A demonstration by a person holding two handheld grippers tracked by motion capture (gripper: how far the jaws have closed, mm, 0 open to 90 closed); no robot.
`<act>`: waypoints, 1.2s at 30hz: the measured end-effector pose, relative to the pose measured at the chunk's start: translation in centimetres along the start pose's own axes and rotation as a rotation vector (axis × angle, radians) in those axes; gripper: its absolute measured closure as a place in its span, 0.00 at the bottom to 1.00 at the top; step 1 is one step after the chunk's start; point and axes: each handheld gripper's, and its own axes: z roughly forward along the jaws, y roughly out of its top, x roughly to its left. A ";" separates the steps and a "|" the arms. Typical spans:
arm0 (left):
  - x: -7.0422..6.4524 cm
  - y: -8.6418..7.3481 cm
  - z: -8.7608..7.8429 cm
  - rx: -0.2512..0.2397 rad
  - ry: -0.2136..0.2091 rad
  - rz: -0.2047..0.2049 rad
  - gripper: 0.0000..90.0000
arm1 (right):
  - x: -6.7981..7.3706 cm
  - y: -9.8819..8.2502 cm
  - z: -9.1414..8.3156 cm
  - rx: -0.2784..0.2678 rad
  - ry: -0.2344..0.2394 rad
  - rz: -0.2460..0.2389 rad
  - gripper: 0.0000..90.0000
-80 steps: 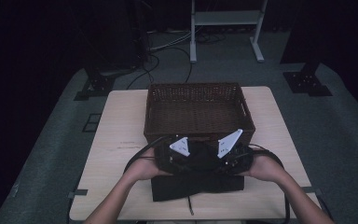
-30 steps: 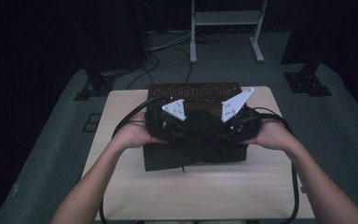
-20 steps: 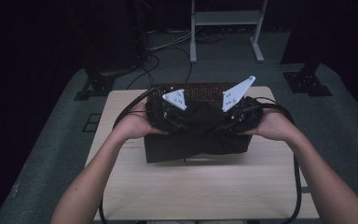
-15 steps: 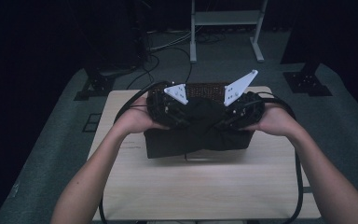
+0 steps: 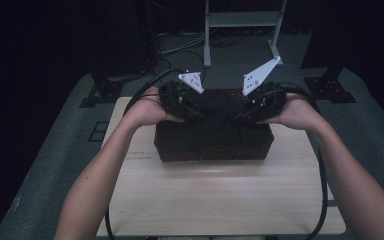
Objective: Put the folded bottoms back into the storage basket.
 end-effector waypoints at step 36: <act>6.4 1.3 -0.8 -0.005 0.037 -0.008 0.80 | -6.2 2.2 -0.3 -0.012 -0.023 0.030 0.80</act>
